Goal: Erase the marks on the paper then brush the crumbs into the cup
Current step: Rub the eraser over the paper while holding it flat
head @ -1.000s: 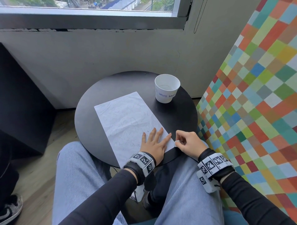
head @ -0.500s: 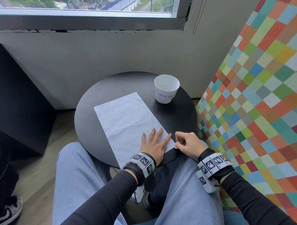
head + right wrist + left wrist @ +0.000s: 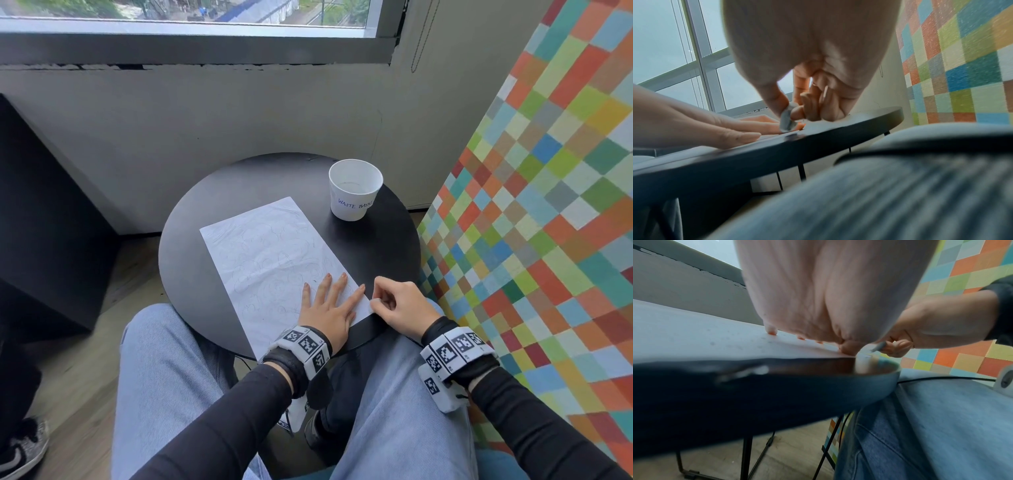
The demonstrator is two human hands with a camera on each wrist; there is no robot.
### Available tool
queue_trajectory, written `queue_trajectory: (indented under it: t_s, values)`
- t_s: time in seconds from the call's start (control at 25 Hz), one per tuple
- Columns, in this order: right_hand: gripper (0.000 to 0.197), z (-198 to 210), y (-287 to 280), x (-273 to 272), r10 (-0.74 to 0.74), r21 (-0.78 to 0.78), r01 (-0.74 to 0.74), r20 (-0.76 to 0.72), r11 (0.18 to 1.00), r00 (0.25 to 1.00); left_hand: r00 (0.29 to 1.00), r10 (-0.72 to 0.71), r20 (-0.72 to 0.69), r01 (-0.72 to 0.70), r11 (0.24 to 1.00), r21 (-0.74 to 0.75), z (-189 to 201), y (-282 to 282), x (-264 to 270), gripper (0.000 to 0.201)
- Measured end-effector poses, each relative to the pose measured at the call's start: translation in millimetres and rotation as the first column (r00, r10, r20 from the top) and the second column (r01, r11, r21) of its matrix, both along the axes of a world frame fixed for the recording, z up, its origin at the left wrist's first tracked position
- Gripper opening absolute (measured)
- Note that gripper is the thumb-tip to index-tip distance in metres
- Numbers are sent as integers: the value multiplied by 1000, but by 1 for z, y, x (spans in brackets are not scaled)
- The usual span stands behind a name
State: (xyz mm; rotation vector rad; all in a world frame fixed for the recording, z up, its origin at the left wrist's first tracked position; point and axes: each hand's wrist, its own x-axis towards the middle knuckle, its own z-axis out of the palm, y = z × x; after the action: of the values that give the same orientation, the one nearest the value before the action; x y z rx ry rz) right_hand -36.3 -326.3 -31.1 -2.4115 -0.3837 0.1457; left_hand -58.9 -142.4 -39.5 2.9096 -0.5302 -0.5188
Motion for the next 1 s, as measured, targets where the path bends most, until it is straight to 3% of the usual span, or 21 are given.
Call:
queue_trajectory:
  t_s: [1.0]
  values:
    - [15,0,1,3,-18,-28,20,74,999,997,1000,3,-5,-3,1000,1,-4,0,1,54]
